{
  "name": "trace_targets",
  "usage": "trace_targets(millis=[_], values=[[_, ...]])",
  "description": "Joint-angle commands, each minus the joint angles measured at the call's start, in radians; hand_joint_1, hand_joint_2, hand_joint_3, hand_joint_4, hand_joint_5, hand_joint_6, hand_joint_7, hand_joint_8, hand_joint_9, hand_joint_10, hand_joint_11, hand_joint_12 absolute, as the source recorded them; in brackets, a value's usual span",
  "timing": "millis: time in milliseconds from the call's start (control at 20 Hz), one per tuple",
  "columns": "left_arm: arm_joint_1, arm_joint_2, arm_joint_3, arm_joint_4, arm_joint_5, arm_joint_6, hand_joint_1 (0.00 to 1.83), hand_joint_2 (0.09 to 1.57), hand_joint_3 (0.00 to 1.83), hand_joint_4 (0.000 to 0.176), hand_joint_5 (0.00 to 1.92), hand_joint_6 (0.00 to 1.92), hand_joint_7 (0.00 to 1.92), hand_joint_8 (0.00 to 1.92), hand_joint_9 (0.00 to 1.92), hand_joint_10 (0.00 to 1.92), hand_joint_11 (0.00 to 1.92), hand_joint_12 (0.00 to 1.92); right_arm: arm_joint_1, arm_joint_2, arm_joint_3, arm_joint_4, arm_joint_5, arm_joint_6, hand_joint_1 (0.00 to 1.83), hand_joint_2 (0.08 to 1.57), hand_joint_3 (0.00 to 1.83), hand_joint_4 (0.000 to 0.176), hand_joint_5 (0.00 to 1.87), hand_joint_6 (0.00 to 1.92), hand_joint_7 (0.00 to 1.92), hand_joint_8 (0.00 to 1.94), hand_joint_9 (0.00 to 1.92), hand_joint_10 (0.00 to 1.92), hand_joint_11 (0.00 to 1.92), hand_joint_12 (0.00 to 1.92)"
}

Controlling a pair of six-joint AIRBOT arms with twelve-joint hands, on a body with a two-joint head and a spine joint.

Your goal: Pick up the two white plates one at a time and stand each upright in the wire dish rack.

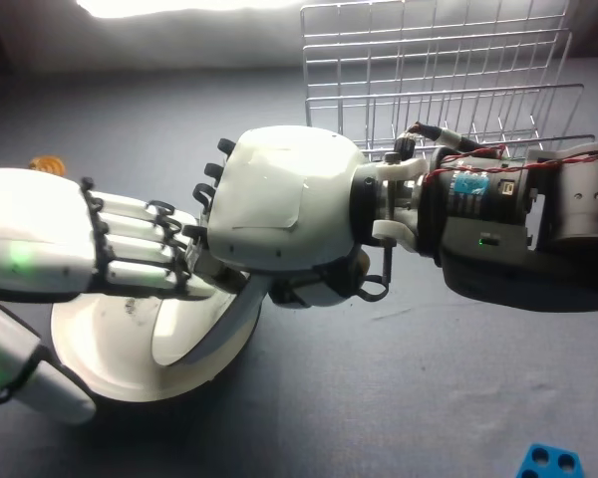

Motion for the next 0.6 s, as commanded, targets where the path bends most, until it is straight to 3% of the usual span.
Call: trace_targets(millis=[0, 550], values=[[-0.013, 0.025, 0.0, -0.055, -0.035, -0.017, 0.0, 1.07, 0.01, 0.0, 0.0, 0.0, 0.0, 0.0, 0.0, 0.0, 0.0, 0.0, 0.018, 0.011, -0.012, 0.01, 0.105, 0.0, 1.39, 1.06, 0.0, 0.0, 0.98, 1.0, 1.12, 0.66, 1.07, 0.9, 1.02, 0.8], [-0.024, 0.2, -0.036, -0.071, -0.019, -0.074, 0.0, 1.07, 0.0, 0.0, 0.0, 0.0, 0.0, 0.0, 0.0, 0.0, 0.0, 0.0, 0.088, 0.077, -0.097, 0.093, 0.05, 0.062, 1.39, 1.06, 0.0, 0.0, 1.02, 0.96, 1.14, 0.64, 1.01, 0.96, 0.97, 0.82]])
